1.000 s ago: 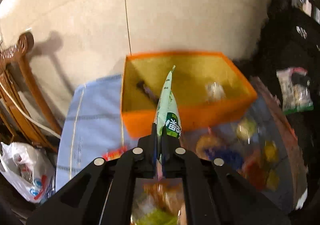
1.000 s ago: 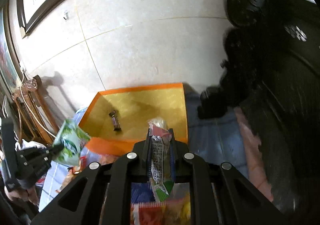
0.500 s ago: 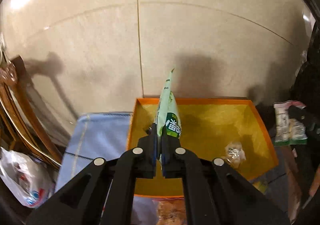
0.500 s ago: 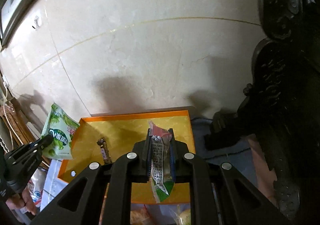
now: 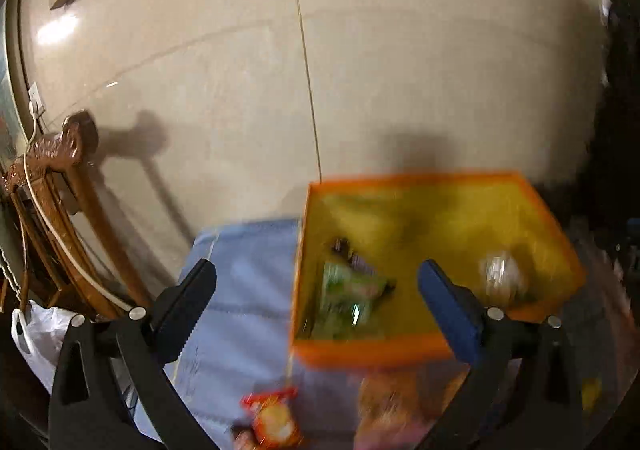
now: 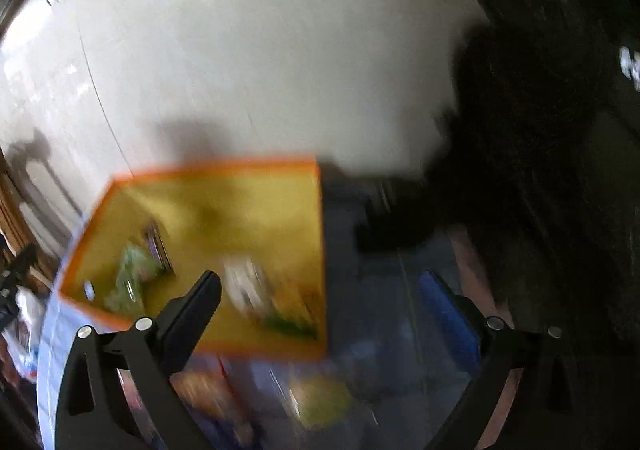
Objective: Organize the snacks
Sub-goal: 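Return both tools to the snack pile, then drop the pink cookie bag from the left tool while the right tool drops the green-printed cake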
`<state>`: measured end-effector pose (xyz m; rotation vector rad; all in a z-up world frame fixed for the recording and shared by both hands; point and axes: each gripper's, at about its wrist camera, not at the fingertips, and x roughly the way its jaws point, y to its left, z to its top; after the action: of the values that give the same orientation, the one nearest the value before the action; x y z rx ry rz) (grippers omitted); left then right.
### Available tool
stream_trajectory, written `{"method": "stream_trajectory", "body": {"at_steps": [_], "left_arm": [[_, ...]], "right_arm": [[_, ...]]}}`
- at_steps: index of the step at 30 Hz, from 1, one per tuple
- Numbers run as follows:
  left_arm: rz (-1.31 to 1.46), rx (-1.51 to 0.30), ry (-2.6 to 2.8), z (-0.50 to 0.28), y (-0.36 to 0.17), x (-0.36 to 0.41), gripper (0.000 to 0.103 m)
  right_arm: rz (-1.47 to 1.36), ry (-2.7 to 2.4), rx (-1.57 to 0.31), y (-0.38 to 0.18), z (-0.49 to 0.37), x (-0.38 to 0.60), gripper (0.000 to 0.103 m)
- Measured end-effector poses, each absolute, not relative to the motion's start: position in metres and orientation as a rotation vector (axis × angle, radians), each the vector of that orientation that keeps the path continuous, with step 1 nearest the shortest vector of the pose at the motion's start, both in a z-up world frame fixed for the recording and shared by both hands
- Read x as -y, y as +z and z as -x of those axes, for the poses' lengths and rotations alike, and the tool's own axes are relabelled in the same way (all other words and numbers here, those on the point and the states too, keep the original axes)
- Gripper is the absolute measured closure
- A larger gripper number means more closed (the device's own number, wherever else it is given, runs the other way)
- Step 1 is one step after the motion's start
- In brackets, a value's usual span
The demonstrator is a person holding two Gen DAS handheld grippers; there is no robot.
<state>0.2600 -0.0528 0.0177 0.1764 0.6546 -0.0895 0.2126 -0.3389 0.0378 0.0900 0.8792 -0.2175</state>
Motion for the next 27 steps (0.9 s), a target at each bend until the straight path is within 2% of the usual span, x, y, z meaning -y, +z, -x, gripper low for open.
{"method": "stream_trajectory", "body": {"at_steps": [5,9,10,11,12,16,20,21,22,27], "left_arm": [[-0.236,-0.774,-0.110,-0.219,-0.033,0.039,0.004],[-0.196,-0.883,-0.136,-0.213,-0.067,0.045,0.004],[-0.195,-0.896,-0.142,-0.215,-0.074,0.048,0.004],[-0.208,-0.910,-0.144,-0.220,-0.084,0.053,0.004],[-0.232,-0.923,-0.131,-0.225,-0.091,0.059,0.004],[-0.277,-0.971,-0.168,-0.240,-0.110,0.080,0.004],[-0.297,-1.028,-0.216,-0.255,-0.130,0.103,0.005],[-0.302,-1.051,-0.222,-0.258,-0.137,0.106,0.021],[-0.297,-1.069,-0.227,-0.259,-0.141,0.106,0.048],[-0.275,-1.062,-0.209,-0.256,-0.146,0.106,0.057]], "right_arm": [[-0.027,-0.232,-1.139,-0.044,-0.201,0.348,0.004],[-0.063,-0.152,-1.263,-0.091,-0.218,0.345,0.004],[-0.075,-0.124,-1.275,-0.098,-0.223,0.344,0.011],[-0.080,-0.121,-1.269,-0.101,-0.225,0.344,0.027],[-0.096,-0.102,-1.261,-0.102,-0.226,0.343,0.048],[-0.026,-0.091,-1.290,-0.098,-0.217,0.333,0.050],[-0.111,-0.102,-1.265,-0.087,-0.197,0.342,0.051],[-0.132,-0.098,-1.252,-0.082,-0.193,0.345,0.051],[-0.154,-0.093,-1.231,-0.073,-0.187,0.348,0.051],[-0.218,-0.084,-1.112,-0.025,-0.166,0.362,0.051]]}}
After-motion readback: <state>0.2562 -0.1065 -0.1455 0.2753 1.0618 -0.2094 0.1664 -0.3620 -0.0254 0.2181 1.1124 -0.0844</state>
